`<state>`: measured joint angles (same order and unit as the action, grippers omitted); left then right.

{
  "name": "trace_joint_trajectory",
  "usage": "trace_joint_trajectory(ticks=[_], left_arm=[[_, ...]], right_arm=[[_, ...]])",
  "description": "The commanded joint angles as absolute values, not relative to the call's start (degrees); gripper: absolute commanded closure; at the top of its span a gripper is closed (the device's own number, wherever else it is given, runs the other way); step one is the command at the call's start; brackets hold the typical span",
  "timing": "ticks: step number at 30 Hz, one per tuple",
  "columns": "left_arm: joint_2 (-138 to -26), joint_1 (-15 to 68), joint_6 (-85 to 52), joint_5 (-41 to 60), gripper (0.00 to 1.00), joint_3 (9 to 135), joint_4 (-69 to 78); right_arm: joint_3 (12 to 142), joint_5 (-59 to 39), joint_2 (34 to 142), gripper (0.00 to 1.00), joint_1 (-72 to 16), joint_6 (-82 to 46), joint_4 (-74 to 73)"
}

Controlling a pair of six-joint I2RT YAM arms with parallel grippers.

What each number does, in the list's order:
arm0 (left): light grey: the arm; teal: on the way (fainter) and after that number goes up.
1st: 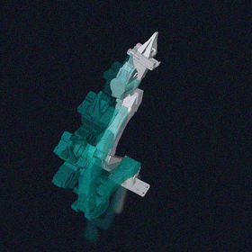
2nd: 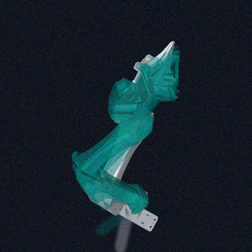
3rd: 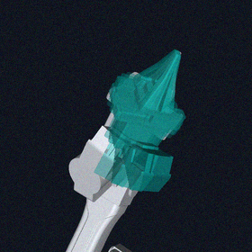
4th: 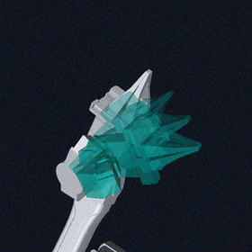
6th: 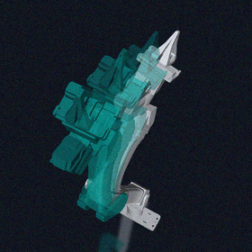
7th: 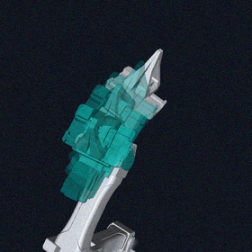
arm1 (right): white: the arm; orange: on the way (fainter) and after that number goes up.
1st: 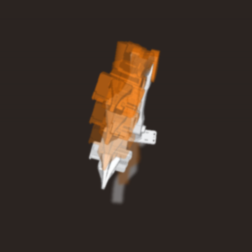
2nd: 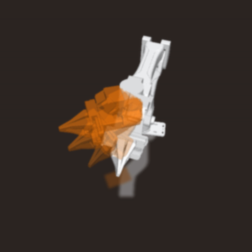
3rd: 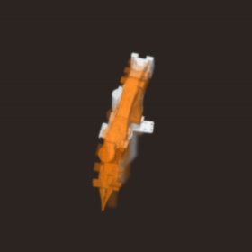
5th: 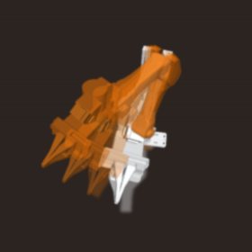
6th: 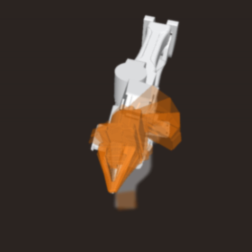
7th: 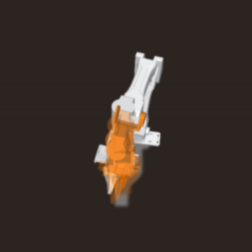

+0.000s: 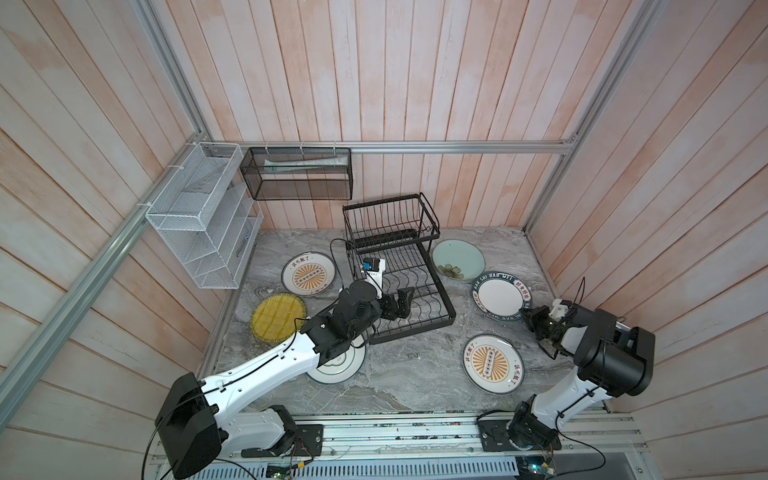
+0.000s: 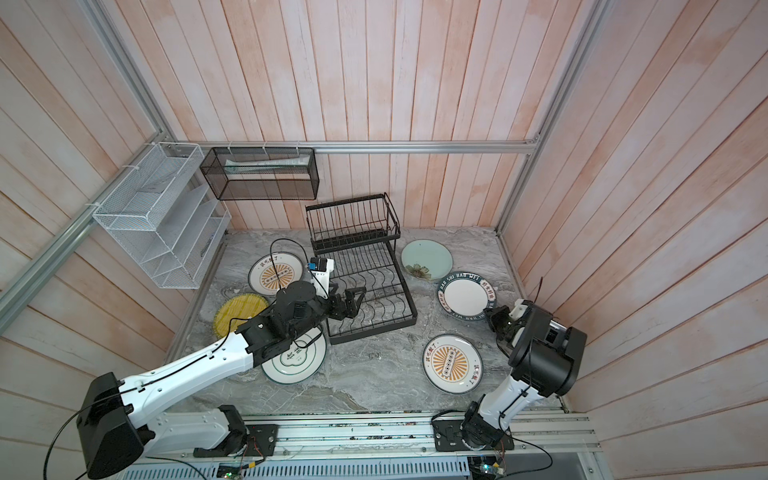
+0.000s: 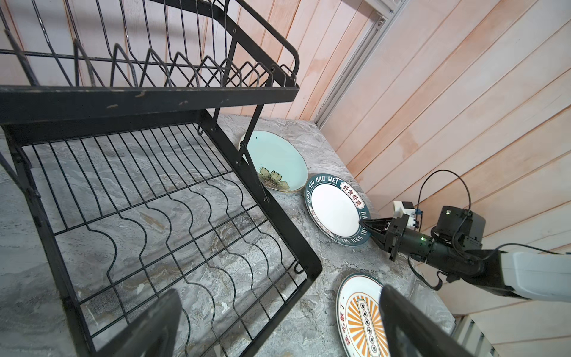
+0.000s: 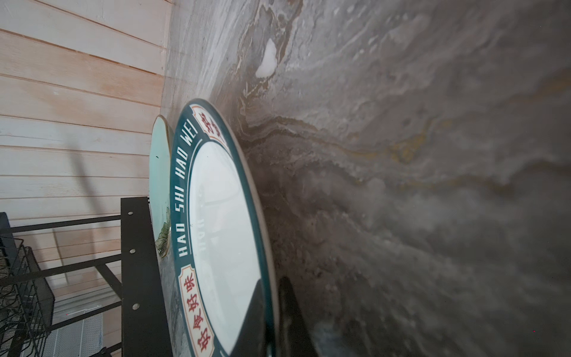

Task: Load the plates into the dish rack
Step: 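Grip the green-rimmed plate edge with the right gripper and tilt it upright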

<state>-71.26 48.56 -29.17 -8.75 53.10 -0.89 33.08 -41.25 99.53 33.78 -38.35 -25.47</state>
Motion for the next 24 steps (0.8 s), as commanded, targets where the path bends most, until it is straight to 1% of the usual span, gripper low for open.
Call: trace_joint_trajectory(ticks=[1, 6, 10, 18, 24], left_arm=[[-72.15, 48.69, -29.46, -8.08, 0.0, 55.36, -2.14], [-72.74, 48.68, -29.53, -8.35, 0.0, 56.25, -3.19], [-72.22, 48.69, -29.94, -8.26, 0.0, 55.61, -2.46], [-72.23, 48.69, -30.66, -8.61, 0.0, 56.8, -5.58], [-70.72, 48.69, -31.01, -8.03, 0.0, 56.4, -5.05]], right_arm=[[33.33, -41.04, 99.37, 0.96, 33.4, -37.53, -25.53], [34.19, -42.38, 98.4, 1.0, 34.22, -36.13, -23.69], [34.23, -43.09, 96.23, 1.0, 35.23, -35.19, -21.89], [35.28, -44.36, 88.33, 1.0, 37.31, -32.41, -15.13], [37.6, -46.17, 81.47, 1.0, 37.52, -30.82, -9.4]])
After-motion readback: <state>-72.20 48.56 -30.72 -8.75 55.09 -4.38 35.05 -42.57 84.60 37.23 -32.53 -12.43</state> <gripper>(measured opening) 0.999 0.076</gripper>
